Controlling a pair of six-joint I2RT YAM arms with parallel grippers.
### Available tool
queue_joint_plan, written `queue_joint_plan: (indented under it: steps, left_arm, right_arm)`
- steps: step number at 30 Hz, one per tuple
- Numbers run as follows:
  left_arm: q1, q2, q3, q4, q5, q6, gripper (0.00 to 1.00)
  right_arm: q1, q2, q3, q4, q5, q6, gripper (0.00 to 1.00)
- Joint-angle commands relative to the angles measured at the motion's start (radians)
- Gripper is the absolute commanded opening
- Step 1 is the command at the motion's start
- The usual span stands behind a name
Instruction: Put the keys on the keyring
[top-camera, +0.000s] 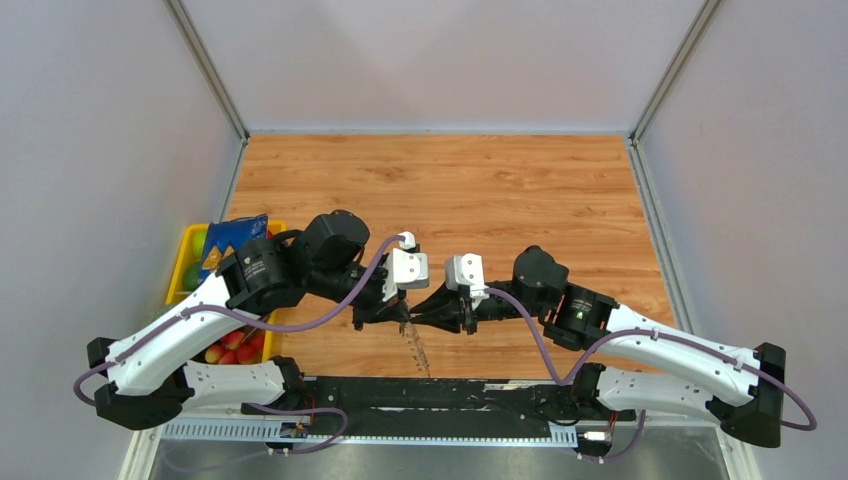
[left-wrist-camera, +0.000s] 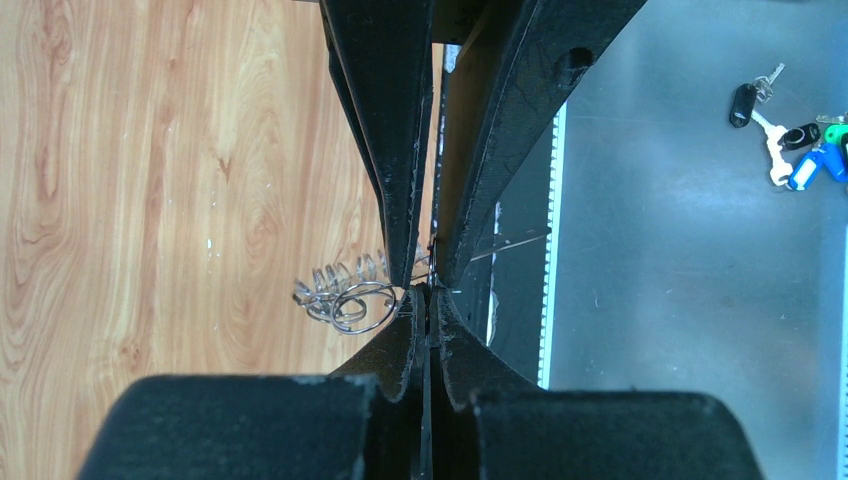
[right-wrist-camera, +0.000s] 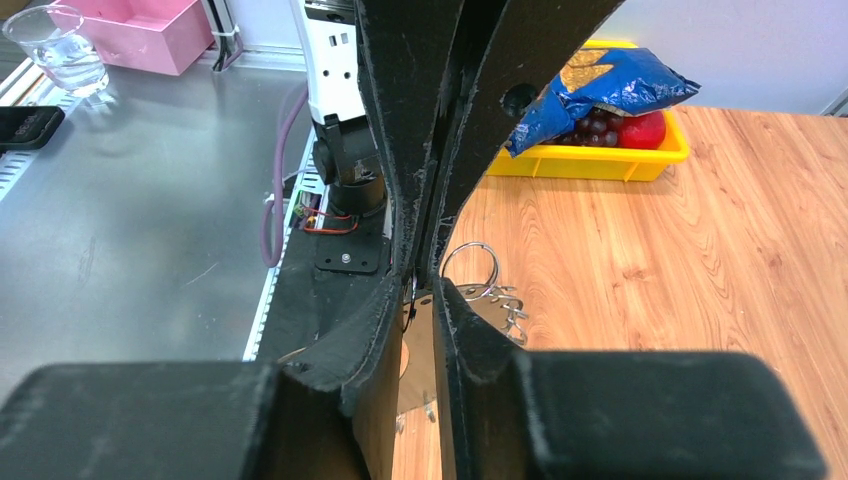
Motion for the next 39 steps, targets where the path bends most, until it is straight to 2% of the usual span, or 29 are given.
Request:
queue_joint_plan:
  steps: [1,25,39]
  left_arm:
    - [-0.005,-0.022,0.004,0.047,0.022,0.025,0.0]
    - [-0.005,-0.031,-0.008,0.05,0.028,0.027,0.0]
    - [-0.006,-0.04,-0.011,0.052,0.021,0.027,0.0]
  right_arm:
    - [0.011,-0.003,0.024,0.054,-0.02,0.01,0.2]
    - [0.021,-0.007,0.056,0.053,0.001,0.023,0.18]
    - [0.025,0.002,0.058,0.052,-0.001,0.028,0.12]
